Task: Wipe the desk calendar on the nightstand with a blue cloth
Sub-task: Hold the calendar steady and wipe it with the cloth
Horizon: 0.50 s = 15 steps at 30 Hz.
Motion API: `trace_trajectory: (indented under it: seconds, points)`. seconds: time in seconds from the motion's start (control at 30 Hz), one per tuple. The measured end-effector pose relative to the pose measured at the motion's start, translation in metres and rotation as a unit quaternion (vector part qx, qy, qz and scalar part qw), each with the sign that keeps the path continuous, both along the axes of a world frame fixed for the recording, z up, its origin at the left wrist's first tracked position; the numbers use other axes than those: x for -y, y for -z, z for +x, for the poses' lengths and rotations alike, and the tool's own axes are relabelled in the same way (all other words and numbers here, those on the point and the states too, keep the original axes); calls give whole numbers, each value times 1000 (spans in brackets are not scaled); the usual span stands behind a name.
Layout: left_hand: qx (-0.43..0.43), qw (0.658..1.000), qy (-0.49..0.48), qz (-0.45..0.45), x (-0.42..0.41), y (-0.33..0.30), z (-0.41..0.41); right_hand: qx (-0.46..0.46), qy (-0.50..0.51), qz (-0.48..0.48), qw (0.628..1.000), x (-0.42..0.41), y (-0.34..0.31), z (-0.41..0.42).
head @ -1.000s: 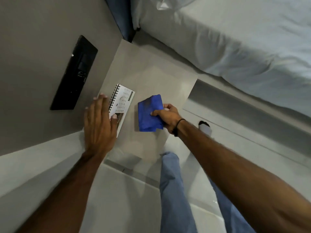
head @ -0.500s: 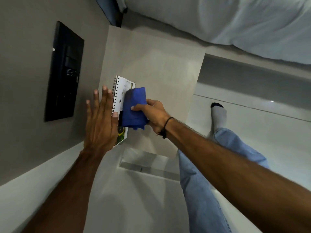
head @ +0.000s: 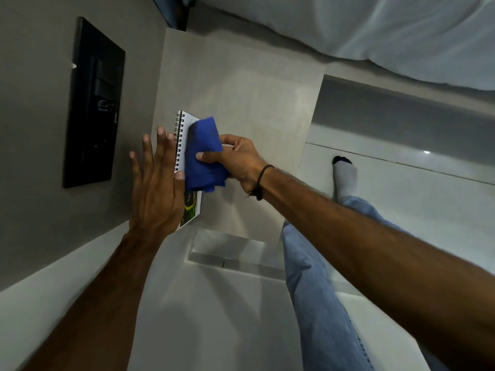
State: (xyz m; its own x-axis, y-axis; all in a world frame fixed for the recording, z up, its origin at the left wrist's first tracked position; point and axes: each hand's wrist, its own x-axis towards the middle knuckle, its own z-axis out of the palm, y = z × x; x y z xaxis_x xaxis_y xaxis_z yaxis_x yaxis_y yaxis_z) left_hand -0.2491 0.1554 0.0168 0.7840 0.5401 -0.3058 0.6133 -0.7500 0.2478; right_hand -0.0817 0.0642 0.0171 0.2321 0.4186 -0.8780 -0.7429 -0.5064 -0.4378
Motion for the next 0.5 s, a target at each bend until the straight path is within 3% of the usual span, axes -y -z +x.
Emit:
trace_trajectory:
  seconds: [0.1, 0.23, 0.4, 0.5]
  points:
    - [1, 1000, -2, -5, -1, 0, 0, -7, 35, 5, 999, -8, -1, 5]
    - [7, 1000, -2, -8, 0, 0, -2, 19, -39, -1, 999, -7, 1, 4]
    - [-2, 1000, -4, -7, 0, -2, -3, -3, 38, -4, 999, -13, 2, 3]
    - [-8, 1000, -4, -10, -1, -4, -3, 15, -29, -11, 999, -8, 4, -7]
